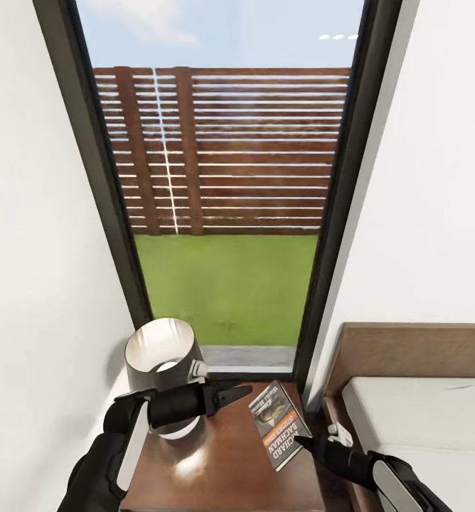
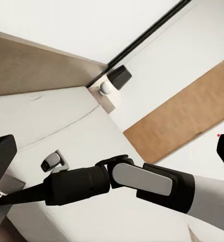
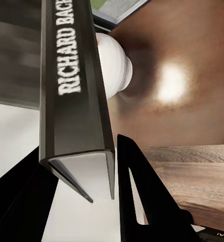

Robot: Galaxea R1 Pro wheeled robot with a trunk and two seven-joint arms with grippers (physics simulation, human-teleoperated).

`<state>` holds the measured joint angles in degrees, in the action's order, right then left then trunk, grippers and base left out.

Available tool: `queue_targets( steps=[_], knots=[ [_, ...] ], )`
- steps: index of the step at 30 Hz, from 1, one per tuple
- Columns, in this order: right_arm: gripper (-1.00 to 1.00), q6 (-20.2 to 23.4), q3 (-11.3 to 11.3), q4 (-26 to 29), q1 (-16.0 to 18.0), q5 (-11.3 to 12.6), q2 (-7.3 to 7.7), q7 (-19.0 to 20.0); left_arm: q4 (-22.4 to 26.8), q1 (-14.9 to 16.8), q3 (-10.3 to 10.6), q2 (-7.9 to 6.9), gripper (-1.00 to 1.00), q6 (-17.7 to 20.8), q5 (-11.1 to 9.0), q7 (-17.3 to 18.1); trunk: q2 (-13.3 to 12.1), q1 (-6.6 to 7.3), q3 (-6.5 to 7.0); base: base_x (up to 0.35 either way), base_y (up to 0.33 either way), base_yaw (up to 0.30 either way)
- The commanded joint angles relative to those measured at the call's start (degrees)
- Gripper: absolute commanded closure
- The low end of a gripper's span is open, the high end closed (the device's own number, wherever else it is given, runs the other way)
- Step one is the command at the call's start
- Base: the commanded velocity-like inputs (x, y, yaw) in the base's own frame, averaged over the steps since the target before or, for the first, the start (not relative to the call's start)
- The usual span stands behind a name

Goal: In the bedroom, move the book from the bed onto either nightstand, and place the two sandals side by side next to the bed.

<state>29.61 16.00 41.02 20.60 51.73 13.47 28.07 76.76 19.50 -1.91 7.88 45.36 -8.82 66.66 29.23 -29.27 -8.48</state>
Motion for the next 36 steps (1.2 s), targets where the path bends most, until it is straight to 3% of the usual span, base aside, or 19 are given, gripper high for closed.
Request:
queue_targets(
  steps=[1, 36],
  knots=[
    [1.00, 0.2, 0.2, 0.0, 0.1, 0.4, 0.06, 0.0, 0.0, 0.0, -0.1, 0.05, -1.00, 0.4, 0.0, 0.2, 0.1, -0.03, -0.11, 0.007, 0.000, 0.000],
    [1.00, 0.3, 0.2, 0.0, 0.0, 0.5, 0.08, 0.1, -0.1, 0.1, -0.1, 0.03, -1.00, 0.6, -0.4, 0.7, 13.3, -7.27, -6.03, 0.000, 0.000, 0.000]
  ],
)
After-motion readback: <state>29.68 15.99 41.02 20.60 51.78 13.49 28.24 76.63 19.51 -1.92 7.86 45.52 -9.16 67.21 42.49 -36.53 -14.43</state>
